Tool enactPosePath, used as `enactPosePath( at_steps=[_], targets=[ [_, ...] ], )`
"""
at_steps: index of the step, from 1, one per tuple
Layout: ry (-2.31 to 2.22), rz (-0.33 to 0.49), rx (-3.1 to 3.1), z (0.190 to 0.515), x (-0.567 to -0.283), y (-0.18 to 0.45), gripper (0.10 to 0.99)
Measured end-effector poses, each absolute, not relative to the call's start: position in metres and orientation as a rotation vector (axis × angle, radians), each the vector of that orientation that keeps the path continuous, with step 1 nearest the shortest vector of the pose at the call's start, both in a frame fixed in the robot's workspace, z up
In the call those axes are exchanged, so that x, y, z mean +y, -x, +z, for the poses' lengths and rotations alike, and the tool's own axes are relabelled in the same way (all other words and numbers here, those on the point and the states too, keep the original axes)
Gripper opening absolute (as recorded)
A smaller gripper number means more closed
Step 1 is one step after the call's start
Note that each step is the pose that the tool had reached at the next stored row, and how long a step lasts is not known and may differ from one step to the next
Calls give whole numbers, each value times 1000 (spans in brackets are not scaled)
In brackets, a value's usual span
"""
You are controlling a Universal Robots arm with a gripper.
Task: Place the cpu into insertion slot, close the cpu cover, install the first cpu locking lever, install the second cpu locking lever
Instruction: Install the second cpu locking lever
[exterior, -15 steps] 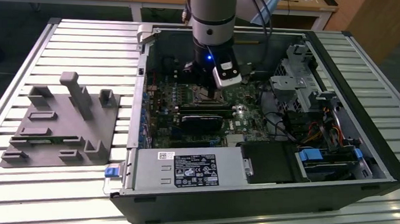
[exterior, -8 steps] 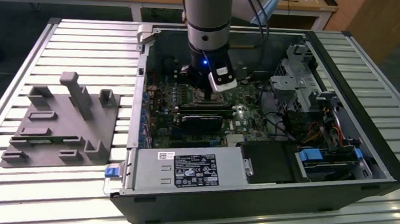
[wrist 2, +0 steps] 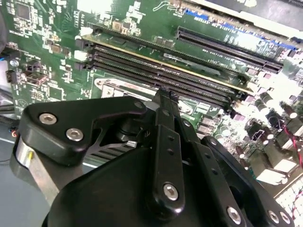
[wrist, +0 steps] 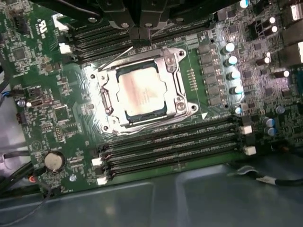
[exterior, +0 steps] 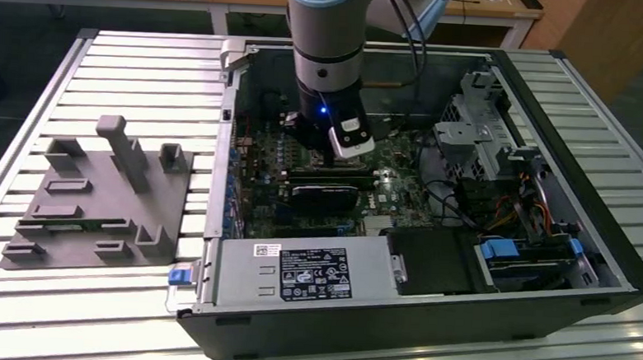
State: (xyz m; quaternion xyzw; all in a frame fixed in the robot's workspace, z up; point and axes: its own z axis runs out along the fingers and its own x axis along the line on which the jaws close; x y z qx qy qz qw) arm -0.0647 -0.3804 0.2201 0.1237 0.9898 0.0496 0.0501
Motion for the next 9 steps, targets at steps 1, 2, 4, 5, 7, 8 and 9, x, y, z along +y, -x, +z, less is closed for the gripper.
enactPosePath(
  at_steps=[1,2,4,5,7,8,9],
  targets=[
    [-376,162,3015,220,-381,65,106],
    [-377,173,3015,220,-380,65,106],
    [-377,174,3015,220,-380,65,106],
    [-377,175,3015,220,-380,65,106],
    [-370,176,3016,220,-381,65,106],
    [-355,177,3018,219,-381,65,106],
    [-335,178,3021,219,-381,65,106]
  ],
)
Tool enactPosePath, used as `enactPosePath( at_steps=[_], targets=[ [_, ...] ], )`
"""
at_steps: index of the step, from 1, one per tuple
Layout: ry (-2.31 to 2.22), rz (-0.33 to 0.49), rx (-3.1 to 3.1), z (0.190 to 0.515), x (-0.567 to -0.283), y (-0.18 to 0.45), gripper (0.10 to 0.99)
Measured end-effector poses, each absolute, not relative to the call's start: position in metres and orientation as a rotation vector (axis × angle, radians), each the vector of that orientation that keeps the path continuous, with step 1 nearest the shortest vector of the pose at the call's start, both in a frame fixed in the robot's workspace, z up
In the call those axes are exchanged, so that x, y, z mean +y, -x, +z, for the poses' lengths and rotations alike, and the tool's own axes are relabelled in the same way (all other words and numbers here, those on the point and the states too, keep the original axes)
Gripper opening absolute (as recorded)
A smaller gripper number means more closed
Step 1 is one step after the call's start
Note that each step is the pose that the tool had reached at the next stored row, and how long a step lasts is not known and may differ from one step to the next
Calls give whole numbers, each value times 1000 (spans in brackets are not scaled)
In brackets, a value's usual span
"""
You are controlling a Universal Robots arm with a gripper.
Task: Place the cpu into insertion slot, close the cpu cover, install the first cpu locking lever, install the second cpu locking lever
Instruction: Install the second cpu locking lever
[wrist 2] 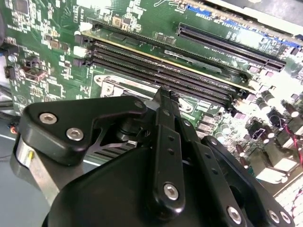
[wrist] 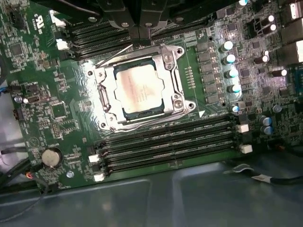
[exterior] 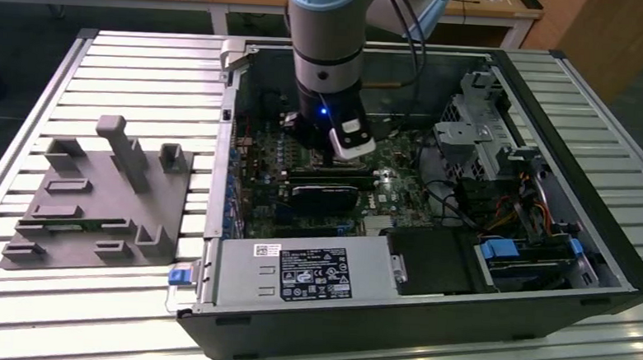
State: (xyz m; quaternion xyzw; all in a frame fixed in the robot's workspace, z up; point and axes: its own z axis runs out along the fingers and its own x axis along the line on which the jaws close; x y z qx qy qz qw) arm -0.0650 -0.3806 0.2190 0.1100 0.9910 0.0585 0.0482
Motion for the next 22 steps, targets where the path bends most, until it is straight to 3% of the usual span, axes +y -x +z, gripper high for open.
enactPosePath(
  at_steps=[13,16,22],
  targets=[
    [-226,256,3035,209,-387,71,106],
    [-223,320,3032,206,-392,74,106],
    [-221,359,3030,203,-401,75,106]
  ],
)
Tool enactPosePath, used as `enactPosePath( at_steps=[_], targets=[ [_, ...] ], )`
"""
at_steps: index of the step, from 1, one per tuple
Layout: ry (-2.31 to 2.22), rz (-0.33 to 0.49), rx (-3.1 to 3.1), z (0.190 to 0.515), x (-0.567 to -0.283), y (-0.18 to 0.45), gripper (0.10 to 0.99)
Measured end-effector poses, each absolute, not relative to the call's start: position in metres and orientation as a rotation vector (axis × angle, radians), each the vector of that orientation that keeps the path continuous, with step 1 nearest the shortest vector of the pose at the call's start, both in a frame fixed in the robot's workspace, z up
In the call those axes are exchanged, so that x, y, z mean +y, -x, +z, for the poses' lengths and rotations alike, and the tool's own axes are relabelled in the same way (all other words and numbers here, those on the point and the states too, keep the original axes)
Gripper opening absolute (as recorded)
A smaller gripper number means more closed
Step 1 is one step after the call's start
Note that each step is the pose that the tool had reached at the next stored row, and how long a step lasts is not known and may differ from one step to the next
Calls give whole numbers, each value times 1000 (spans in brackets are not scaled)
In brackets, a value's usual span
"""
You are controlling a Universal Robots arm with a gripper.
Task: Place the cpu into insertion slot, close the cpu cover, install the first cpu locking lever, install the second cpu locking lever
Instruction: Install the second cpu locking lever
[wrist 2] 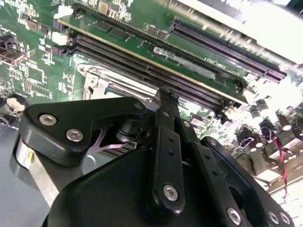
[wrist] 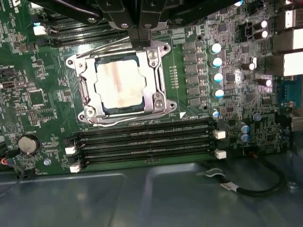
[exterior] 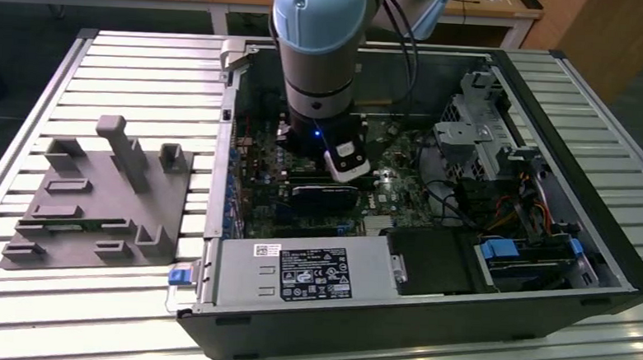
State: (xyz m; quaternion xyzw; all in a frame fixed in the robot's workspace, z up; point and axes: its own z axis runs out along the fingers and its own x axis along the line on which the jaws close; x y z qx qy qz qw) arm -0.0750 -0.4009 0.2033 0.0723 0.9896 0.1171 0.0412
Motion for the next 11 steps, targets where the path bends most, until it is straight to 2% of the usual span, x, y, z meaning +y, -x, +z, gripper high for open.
enactPosePath(
  at_steps=[11],
  targets=[
    [-218,442,3024,200,-410,86,106]
  ],
)
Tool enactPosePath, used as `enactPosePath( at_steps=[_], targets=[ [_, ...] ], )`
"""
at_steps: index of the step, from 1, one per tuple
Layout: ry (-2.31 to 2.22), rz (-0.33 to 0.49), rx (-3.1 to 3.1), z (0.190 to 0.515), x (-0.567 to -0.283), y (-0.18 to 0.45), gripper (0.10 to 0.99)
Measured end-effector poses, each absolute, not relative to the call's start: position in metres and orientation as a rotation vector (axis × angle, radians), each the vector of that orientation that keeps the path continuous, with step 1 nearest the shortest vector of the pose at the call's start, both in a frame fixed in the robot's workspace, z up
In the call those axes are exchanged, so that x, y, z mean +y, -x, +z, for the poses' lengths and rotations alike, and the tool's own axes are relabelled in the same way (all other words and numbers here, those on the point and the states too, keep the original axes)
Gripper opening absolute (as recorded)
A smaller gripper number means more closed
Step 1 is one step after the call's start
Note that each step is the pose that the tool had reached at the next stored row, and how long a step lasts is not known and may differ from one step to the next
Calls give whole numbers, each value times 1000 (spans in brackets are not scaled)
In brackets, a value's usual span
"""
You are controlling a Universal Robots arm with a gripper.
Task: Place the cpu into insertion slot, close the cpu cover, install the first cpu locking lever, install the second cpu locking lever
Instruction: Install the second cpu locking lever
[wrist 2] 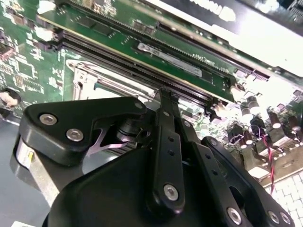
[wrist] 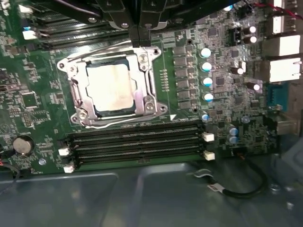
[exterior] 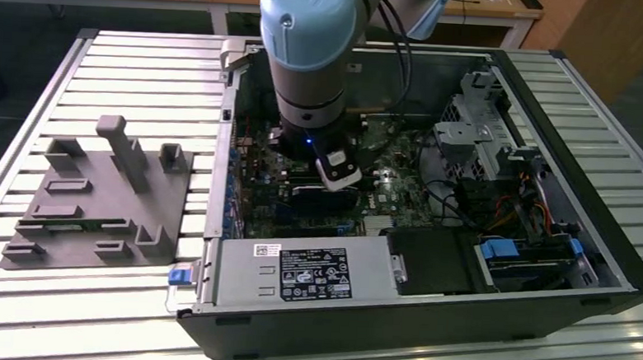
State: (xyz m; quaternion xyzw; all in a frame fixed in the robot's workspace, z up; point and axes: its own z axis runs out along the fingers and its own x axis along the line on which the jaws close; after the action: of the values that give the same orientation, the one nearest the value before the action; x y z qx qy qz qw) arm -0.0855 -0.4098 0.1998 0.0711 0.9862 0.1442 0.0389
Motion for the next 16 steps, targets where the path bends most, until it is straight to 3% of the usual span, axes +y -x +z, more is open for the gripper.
enactPosePath(
  at_steps=[16],
  targets=[
    [-210,527,3016,188,-410,90,106]
  ],
)
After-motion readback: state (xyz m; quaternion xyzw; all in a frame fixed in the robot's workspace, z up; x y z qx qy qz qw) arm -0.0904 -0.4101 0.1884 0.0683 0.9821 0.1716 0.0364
